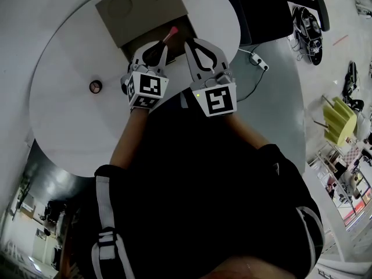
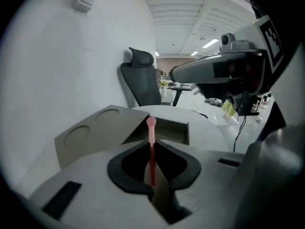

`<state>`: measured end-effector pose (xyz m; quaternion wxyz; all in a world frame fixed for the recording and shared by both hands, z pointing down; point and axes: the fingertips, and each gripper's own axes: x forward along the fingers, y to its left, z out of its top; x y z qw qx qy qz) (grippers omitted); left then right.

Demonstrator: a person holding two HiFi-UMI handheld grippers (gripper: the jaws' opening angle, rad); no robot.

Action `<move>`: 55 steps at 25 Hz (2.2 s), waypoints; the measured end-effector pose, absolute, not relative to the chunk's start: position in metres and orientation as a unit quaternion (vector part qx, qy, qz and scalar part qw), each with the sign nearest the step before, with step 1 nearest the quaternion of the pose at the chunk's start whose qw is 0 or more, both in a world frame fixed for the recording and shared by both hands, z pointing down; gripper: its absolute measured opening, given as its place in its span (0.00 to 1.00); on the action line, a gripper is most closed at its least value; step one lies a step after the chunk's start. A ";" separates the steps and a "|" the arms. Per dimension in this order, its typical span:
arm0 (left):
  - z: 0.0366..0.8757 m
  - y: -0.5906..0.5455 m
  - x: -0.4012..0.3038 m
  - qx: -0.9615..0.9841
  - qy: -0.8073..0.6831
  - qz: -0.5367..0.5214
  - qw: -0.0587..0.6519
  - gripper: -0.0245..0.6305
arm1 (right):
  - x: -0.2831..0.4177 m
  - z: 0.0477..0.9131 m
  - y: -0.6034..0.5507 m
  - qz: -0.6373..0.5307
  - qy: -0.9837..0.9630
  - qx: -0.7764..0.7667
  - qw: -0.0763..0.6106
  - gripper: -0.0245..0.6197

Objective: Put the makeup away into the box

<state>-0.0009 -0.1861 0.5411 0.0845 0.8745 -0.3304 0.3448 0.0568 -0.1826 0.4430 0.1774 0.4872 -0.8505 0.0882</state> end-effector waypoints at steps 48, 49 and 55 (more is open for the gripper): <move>0.426 -0.143 -0.070 0.819 -0.546 0.174 0.038 0.05 | 0.003 0.411 -0.142 0.009 -0.897 0.410 0.164 0.07; 0.424 -0.141 -0.075 0.814 -0.555 0.166 0.039 0.05 | -0.001 0.410 -0.141 0.006 -0.900 0.404 0.163 0.07; 0.415 -0.129 -0.114 0.788 -0.598 0.139 0.044 0.05 | -0.035 0.407 -0.136 -0.004 -0.916 0.370 0.156 0.07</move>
